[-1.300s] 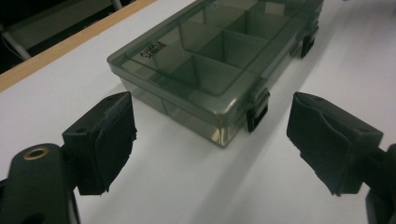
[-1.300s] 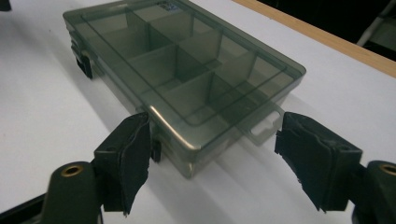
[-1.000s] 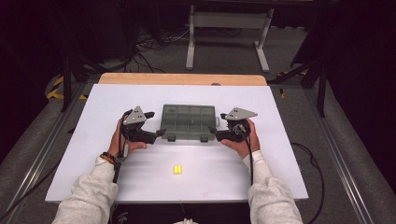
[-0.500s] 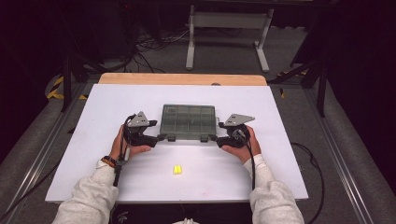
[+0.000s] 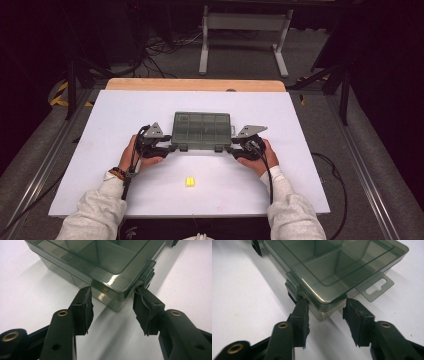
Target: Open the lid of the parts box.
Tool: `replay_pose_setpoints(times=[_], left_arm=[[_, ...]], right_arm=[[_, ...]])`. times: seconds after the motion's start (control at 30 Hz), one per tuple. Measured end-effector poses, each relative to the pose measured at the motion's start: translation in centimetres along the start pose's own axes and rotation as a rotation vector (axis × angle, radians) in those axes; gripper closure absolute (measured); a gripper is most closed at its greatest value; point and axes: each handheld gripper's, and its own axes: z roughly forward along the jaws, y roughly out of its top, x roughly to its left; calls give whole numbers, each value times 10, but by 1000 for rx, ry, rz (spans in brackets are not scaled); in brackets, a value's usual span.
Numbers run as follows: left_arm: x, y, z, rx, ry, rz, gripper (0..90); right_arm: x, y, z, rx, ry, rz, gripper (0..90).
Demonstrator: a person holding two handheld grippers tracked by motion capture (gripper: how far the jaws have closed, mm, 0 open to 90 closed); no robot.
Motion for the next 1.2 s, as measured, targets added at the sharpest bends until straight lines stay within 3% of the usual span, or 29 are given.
replay_pose_setpoints(times=[0.33, 0.5, 1.2], left_arm=[[0, 0, 1, 14, 5, 8, 535], [0, 0, 2, 21, 1, 7, 537], [0, 1, 1, 18, -3, 8, 545]], right_arm=[[-1, 0, -1, 9, -17, -8, 523], [0, 1, -3, -10, 4, -10, 545], [2, 2, -5, -23, 2, -18, 577]])
